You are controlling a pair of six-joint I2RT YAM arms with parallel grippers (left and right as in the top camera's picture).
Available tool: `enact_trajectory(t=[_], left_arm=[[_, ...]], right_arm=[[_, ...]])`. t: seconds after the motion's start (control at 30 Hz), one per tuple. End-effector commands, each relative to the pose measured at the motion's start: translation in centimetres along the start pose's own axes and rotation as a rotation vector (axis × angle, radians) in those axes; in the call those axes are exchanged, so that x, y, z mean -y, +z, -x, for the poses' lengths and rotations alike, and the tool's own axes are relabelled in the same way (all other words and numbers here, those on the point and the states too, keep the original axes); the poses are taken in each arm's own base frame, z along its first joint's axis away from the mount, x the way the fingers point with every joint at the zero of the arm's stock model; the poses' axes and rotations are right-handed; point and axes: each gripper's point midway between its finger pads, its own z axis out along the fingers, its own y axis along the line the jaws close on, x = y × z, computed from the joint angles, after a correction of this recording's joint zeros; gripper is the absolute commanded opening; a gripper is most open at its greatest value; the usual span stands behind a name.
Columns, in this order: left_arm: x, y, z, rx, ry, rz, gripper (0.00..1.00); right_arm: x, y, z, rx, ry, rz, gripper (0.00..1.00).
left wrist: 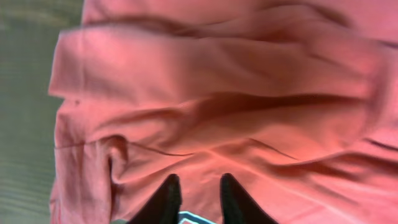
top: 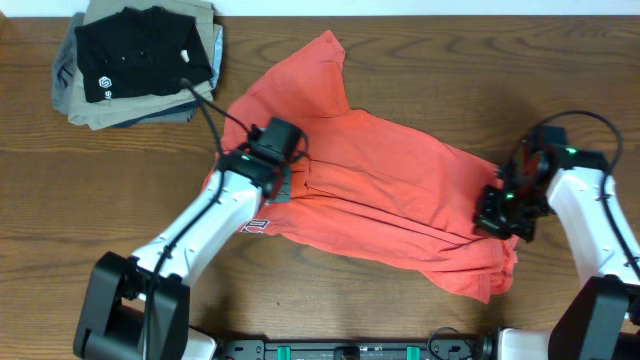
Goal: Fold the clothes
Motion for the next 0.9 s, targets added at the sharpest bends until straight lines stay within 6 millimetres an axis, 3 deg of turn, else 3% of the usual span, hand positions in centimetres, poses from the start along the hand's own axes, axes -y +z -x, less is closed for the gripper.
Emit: enact_trajectory(t=[0.0, 0.17, 0.27, 0.43, 0.6, 0.77, 0.87], left_arm=[[-0.1, 1.1, -0.3, -0.071, -0.05, -0.076, 0.14], [-2.3, 3.0, -0.8, -0.14, -0.131, -0.072, 0.13], [-3.4, 4.1, -1.4, -0.189, -0.169, -0.067, 0.13], [-4.6, 5.6, -2.6, -0.265, -0.216, -0.061, 0.13], [-6.4, 6.6, -3.1, -0.298, -0.276, -0.041, 0.12], [-9.6, 6.9, -3.3, -0.304, -0.398, 0.023, 0.12], [-11.6, 6.8, -4.2, -0.334, -0.473, 0.069, 0.06]], right_arm=[[-3.0, 0.7, -1.4, -0.044, -0.122, 0.058, 0.02], [-5.9, 2.0, -2.9, -0.053, -0.225, 0.011, 0.07], [-6.9, 2.9, -3.3, -0.03, -0.249, -0.035, 0.13], [-8.3, 4.2, -4.3, -0.025, -0.254, -0.043, 0.15], [-7.6, 6.2, -5.3, -0.037, -0.212, -0.068, 0.15], [-5.3, 8.2, -5.6, -0.029, -0.126, -0.117, 0.15], [-3.7, 8.8, -5.7, -0.015, -0.052, -0.173, 0.16]])
